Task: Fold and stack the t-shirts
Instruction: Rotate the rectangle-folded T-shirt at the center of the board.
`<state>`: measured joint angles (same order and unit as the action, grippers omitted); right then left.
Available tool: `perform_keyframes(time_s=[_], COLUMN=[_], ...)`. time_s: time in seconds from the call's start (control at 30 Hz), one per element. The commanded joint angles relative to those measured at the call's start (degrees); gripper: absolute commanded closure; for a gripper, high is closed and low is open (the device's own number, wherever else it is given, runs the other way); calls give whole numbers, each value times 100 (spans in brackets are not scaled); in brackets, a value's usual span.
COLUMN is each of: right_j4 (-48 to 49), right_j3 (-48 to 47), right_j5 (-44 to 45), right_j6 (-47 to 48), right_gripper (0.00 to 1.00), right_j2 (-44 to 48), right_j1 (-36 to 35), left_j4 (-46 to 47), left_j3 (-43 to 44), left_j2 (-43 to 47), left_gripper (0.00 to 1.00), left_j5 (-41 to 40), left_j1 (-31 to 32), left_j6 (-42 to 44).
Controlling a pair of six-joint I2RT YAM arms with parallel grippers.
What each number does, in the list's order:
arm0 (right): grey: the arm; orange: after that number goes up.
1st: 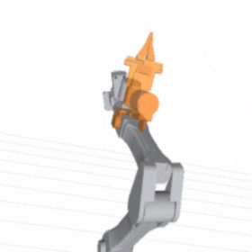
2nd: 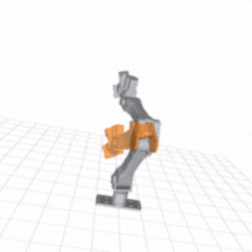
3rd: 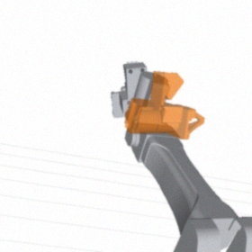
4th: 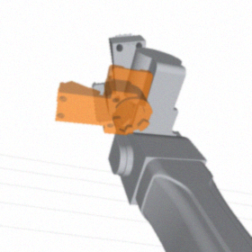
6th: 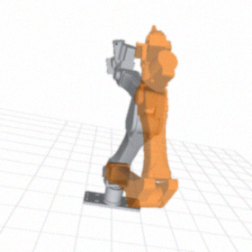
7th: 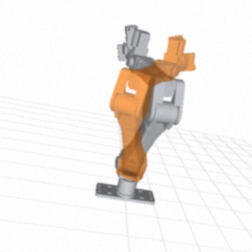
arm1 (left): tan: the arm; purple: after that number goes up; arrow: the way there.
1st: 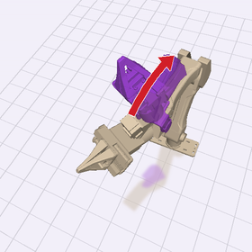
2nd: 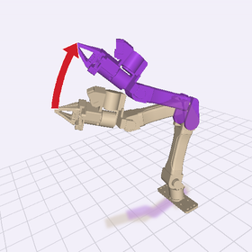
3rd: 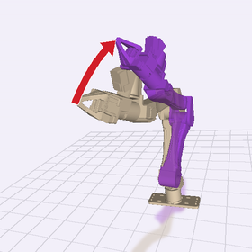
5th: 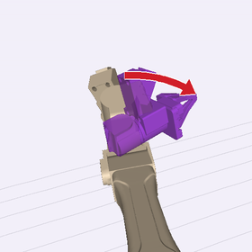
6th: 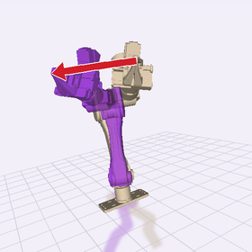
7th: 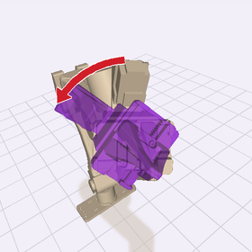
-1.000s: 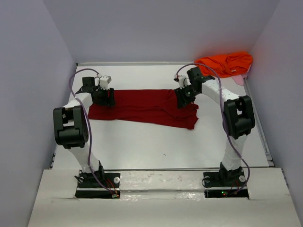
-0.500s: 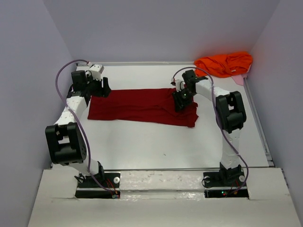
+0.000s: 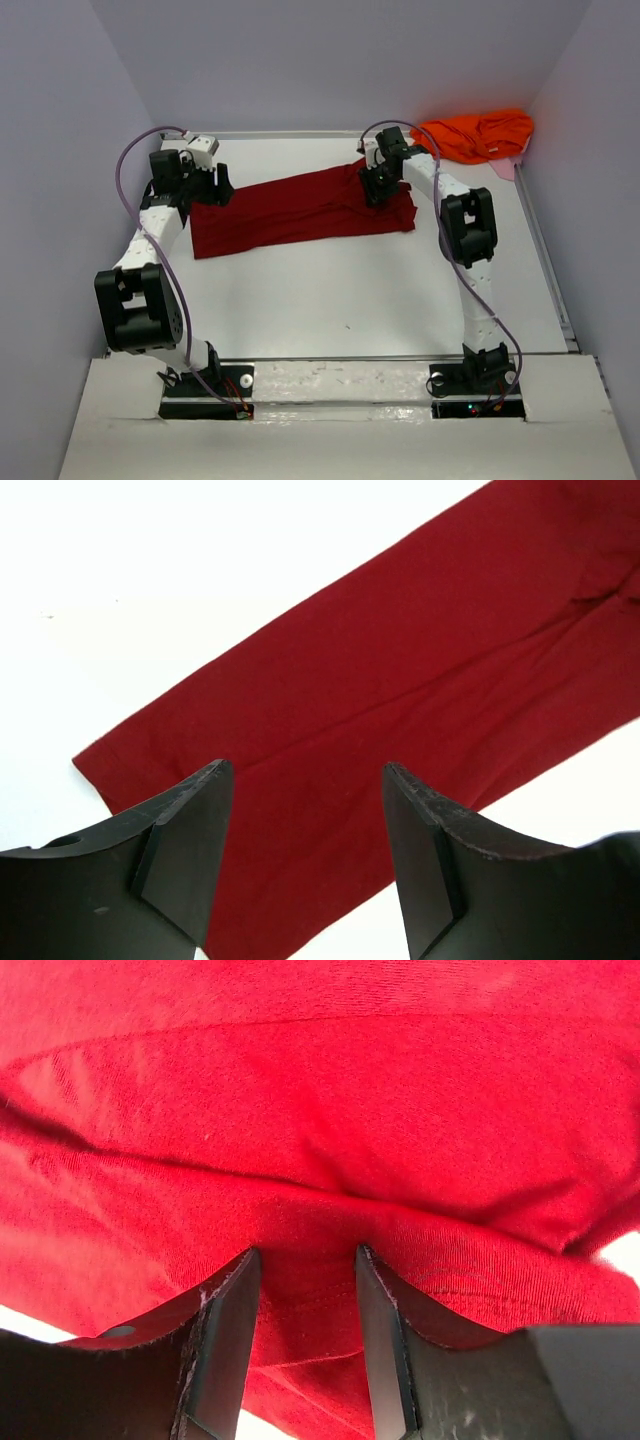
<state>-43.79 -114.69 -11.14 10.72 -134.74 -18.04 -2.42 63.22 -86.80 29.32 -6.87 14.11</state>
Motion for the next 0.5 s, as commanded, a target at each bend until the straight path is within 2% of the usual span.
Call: perform_keyframes(time_s=[0.0, 0.3, 0.47], right_j4=[501, 1214, 1864], right_j3=[-456, -1678, -1829], right_j5=[630, 595, 262], right_j6=[-97, 62, -17], right_gripper=[51, 52, 52], right_j2=[-492, -1045, -1029], right_j1=[55, 108, 161], left_j4=[154, 154, 145], left_j3=[-73, -100, -91], left_j2=[331, 331, 331], left_gripper=[30, 30, 30], left_j5=[56, 170, 214], left_j1=[-33, -25, -33], left_j6=[-22, -5, 13])
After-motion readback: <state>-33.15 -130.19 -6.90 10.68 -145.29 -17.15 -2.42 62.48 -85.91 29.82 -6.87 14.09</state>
